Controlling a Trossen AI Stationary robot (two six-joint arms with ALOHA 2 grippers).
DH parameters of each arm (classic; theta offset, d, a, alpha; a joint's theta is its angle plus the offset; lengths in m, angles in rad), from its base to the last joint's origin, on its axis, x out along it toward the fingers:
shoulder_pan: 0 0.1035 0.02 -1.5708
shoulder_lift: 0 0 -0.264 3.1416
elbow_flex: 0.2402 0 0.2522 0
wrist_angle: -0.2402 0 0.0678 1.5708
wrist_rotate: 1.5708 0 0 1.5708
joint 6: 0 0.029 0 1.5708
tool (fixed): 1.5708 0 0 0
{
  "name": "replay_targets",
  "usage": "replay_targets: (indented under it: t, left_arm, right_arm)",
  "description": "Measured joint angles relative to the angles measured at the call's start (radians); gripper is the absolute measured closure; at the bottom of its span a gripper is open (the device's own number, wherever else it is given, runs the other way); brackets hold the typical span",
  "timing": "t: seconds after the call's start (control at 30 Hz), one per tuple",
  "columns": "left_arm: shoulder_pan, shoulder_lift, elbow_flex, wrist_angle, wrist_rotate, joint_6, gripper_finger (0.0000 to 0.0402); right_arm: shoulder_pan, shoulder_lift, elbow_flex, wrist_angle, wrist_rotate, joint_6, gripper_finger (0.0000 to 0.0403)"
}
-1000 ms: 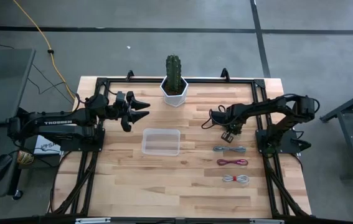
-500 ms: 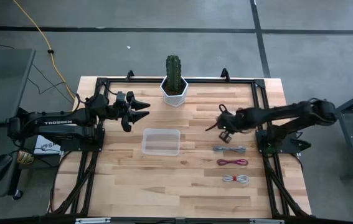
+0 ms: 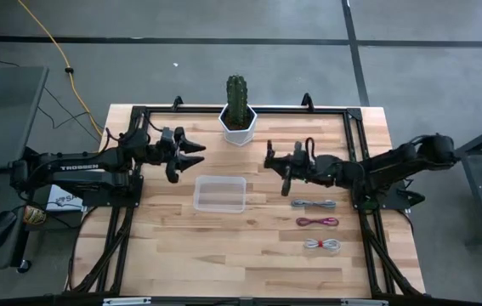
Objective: Pick and place USB-C Cables
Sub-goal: Put the black charger cable into the transparent bin
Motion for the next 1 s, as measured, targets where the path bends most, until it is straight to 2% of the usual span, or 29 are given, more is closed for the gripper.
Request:
replay_targets:
  t: [0.07, 0.17, 0.27, 0.33, 0.37, 0.5, 0.57, 0.77, 1.0]
  left_arm:
    - [0.000, -0.008, 0.000, 0.029, 0.093, -0.002, 0.0213]
    - [-0.013, -0.022, 0.000, 0.069, 0.223, -0.019, 0.0213]
    - [-0.051, -0.040, 0.000, 0.035, 0.257, -0.024, 0.0213]
    - [-0.083, -0.047, 0.000, -0.014, 0.207, -0.005, 0.0213]
    - [-0.102, -0.047, 0.000, -0.038, 0.149, 0.007, 0.0213]
    - [-0.185, -0.045, -0.001, -0.091, -0.185, 0.053, 0.0213]
    - [-0.223, -0.040, -0.001, -0.091, -0.292, 0.072, 0.0213]
    - [-0.297, -0.054, -0.001, -0.073, -0.420, 0.123, 0.0213]
    - [-0.316, -0.054, -0.001, -0.053, -0.436, 0.124, 0.0213]
  right_arm:
    - [0.000, 0.035, 0.018, 0.109, -0.050, -0.034, 0.0397]
    - [0.000, 0.062, 0.072, 0.148, -0.100, -0.057, 0.0397]
    - [0.005, 0.071, 0.118, 0.098, -0.119, -0.039, 0.0397]
    - [0.013, 0.072, 0.131, 0.042, -0.119, -0.025, 0.0397]
    - [0.018, 0.072, 0.136, 0.024, -0.119, -0.025, 0.0397]
    - [0.025, 0.072, 0.140, -0.011, -0.101, -0.003, 0.0398]
    - [0.023, 0.072, 0.140, -0.014, -0.099, 0.001, 0.0398]
    - [0.024, 0.071, 0.140, -0.025, -0.098, 0.001, 0.0398]
    - [0.024, 0.071, 0.140, -0.028, -0.099, 0.002, 0.0398]
